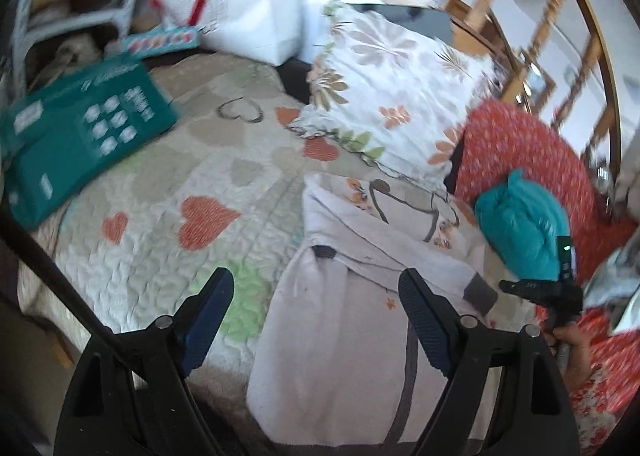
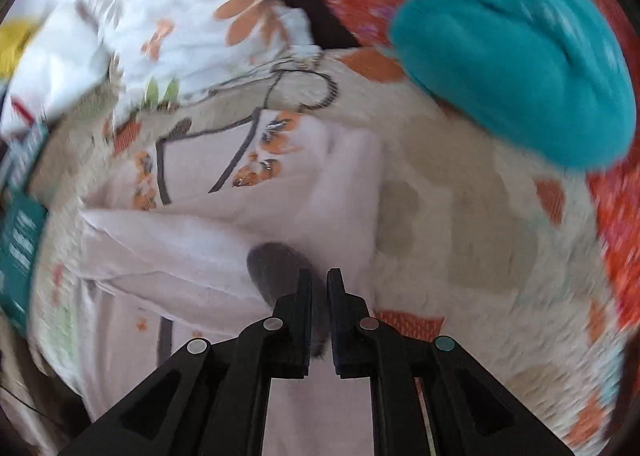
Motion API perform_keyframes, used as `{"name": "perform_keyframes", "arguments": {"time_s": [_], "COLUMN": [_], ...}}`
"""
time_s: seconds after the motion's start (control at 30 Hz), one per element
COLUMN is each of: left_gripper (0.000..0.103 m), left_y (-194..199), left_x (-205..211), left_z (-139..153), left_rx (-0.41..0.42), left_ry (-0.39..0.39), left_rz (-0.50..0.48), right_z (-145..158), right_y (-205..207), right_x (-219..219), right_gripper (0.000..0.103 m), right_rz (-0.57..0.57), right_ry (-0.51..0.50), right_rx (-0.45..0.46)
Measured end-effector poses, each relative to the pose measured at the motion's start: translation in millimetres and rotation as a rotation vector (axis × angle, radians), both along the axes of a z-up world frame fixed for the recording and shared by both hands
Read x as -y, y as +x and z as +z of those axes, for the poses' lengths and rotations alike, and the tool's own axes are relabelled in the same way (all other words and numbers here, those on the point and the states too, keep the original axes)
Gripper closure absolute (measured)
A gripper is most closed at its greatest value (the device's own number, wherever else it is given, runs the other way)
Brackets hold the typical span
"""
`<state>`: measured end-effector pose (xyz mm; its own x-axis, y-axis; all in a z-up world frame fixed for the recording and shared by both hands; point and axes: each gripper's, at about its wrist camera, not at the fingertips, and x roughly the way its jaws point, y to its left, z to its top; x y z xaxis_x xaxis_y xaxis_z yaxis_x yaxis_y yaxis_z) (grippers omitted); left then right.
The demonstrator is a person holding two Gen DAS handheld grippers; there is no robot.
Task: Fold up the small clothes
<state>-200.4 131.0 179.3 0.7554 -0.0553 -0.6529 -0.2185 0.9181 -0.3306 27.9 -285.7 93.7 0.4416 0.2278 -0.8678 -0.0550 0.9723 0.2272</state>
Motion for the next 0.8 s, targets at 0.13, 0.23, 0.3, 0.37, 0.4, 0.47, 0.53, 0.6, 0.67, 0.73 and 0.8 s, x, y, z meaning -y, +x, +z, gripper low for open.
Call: {"name": "perform_keyframes", "arguments": {"time_s": [0.13, 0.23, 0.3, 0.37, 0.4, 0.47, 0.53, 0.6, 0.67, 0.73, 0.8], "left_gripper": [0.017, 0.017, 0.017, 0.021, 0.031, 0.044, 0.050, 0.051, 0.051, 0.051, 0.052], "left_y": [33, 68, 93, 117, 128, 145, 157, 163, 171, 183, 189], "left_x": [17, 21, 18, 10, 3, -7, -17, -25, -32, -37, -43], "left_z": [2, -7, -18, -32, -41, -59, -78, -98, -117, -135, -146], "left_rx": [-0.029, -0.074, -0.092, -0.123, -0.136, -0.169, -0.209, -0.250, -0.307, -0.385, -0.427], "left_ry": [0.079, 0.093, 0.068, 0.048, 0.032, 0.026, 0.029, 0.031, 0.022, -0.017, -0.064], "left_rz": [-0.013, -0.008, -0.014, 0.003, 0.014, 0.030, 0.046, 0.058, 0.047, 0.029, 0.039], "right_z": [13, 17, 17, 16, 16, 15, 14, 12, 10, 5, 0], "right_y": [-27, -41, -47, -50, -51, -49, -44, -36, -26, -12, -2], "right_x": [23, 20, 11, -4, -15, -37, -61, -91, -129, -172, -203], "right_gripper": [0.076, 0.076, 0.076, 0.076, 0.076, 0.076, 0.076, 0.076, 0.072, 0.067, 0.067], "right_rz": [-0.008, 0.043, 0.071, 0.102, 0.125, 0.163, 0.210, 0.262, 0.326, 0.398, 0.441], "right_ry": [0.044, 0.039, 0.040, 0.034, 0.033, 0.047, 0.068, 0.067, 0.049, 0.027, 0.011], "right_rx": [0.065, 0.084, 0.082, 0.078, 0.076, 0.069, 0.062, 0.064, 0.070, 0.076, 0.079]}}
